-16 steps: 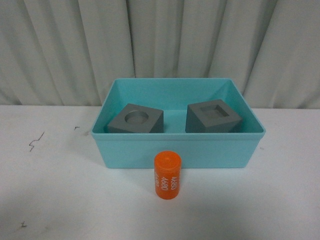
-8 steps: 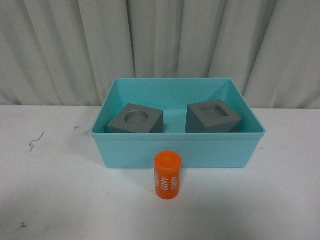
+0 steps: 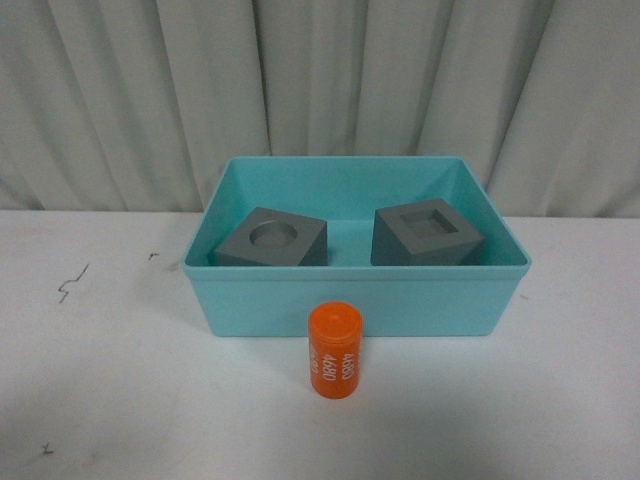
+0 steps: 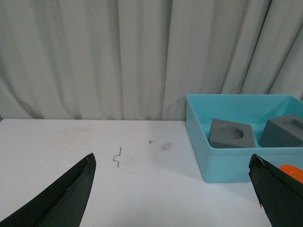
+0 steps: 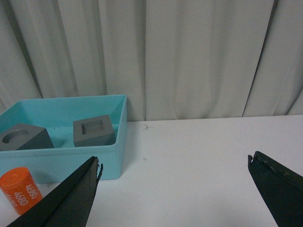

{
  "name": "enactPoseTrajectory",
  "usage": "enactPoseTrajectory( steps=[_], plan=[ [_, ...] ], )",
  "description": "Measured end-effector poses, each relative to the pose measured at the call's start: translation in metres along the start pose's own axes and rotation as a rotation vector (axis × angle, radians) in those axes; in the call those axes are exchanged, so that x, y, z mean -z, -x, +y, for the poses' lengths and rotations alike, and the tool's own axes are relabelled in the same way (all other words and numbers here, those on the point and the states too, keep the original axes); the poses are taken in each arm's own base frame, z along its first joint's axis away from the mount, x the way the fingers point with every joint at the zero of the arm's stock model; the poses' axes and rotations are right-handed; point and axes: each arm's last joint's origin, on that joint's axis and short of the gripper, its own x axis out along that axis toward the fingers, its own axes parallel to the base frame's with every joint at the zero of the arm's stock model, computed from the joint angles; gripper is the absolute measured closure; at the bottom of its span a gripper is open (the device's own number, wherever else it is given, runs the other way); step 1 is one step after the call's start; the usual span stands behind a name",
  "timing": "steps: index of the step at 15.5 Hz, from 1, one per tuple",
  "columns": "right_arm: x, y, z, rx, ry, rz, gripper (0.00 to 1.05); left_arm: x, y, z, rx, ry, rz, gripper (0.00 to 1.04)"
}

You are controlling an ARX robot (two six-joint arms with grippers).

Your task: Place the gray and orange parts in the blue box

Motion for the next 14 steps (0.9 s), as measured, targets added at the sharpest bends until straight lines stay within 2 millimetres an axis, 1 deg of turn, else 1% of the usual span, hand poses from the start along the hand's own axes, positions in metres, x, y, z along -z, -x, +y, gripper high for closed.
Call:
enactPoseTrajectory(
  steps=[14],
  plan=[
    [0.0, 0.0, 0.0, 0.0, 0.0, 0.0, 0.06, 0.0, 0.0, 0.0, 0.0, 0.0, 0.0, 0.07]
  ],
)
